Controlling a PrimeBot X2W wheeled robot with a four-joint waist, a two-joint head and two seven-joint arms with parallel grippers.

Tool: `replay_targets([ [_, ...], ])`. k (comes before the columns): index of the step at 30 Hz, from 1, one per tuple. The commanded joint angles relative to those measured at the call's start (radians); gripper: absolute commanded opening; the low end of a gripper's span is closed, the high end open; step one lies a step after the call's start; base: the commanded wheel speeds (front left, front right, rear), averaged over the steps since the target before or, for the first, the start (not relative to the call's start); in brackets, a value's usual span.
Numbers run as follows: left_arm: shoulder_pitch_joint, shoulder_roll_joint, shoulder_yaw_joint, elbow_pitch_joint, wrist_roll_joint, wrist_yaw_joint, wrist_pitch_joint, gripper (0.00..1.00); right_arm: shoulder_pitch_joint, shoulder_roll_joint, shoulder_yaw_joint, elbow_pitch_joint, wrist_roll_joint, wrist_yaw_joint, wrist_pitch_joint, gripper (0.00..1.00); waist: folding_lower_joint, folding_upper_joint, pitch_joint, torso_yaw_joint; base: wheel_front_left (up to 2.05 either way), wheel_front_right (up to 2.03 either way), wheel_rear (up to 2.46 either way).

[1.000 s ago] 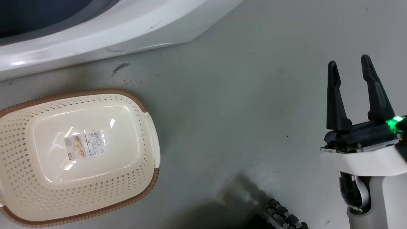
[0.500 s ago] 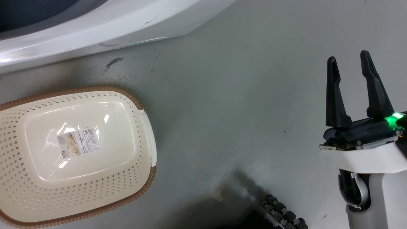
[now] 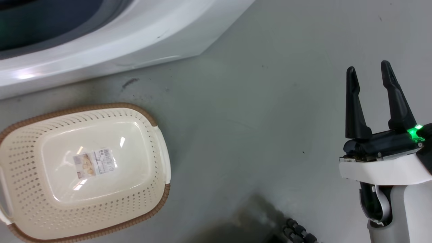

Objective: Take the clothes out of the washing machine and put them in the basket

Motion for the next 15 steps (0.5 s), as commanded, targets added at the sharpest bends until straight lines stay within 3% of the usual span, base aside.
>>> replay_targets([
  [1, 0.035, -0.009, -0.004, -0.012, -0.021, 0.0, -0.027, 0.0, 0.015, 0.003, -0.003, 0.003, -0.016, -0.001, -0.002, 1.0, 0.0, 0.0, -0.051, 0.026, 0.0, 0.0, 0.0],
  [10, 0.23, -0.088, -0.073, -0.093, -0.154, 0.0, -0.178, 0.0, 0.065, 0.002, -0.021, 0.019, -0.08, -0.001, -0.002, 1.0, 0.0, 0.0, -0.197, 0.122, 0.0, 0.0, 0.0],
  [15, 0.37, -0.1, -0.108, -0.165, -0.235, 0.0, -0.273, 0.0, 0.099, 0.002, -0.027, 0.029, -0.112, -0.001, -0.002, 1.0, 0.0, 0.0, -0.273, 0.167, 0.0, 0.0, 0.0],
])
